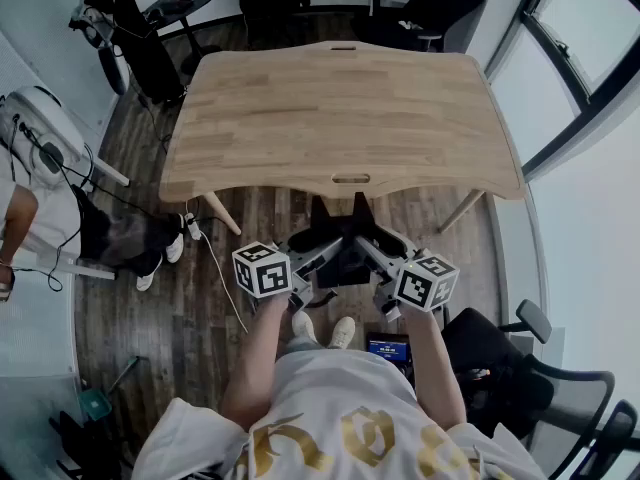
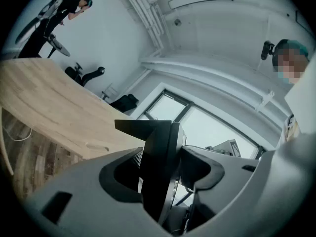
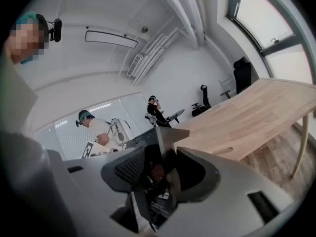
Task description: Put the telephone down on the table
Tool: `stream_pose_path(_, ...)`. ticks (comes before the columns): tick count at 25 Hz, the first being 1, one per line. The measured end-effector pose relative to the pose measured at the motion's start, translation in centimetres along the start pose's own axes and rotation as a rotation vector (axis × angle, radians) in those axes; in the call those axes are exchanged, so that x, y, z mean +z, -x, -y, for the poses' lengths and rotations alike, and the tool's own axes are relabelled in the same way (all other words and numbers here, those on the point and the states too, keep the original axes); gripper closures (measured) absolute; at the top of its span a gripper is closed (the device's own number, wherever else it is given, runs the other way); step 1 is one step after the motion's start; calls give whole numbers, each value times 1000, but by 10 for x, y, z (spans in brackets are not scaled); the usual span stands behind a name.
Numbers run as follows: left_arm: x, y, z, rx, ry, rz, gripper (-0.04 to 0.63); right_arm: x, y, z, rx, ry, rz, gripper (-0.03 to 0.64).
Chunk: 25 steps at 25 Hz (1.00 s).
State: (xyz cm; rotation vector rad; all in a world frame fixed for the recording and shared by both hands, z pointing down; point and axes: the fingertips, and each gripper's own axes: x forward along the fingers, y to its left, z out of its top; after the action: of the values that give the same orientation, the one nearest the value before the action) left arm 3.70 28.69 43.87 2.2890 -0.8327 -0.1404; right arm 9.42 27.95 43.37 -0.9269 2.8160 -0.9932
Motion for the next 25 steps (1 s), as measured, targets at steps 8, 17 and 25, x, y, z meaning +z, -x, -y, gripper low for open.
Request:
stream_pose_path(8, 1, 9, 10, 6, 5, 20, 367, 2, 5, -13, 16, 22, 10, 425)
stream_pose_path(17, 6, 24, 10, 33, -10, 18, 366, 1, -2, -26, 35, 16, 6, 425)
stream_pose_path(25, 6, 14, 14, 36, -16, 7, 367, 5, 3, -19, 44, -2, 5, 425)
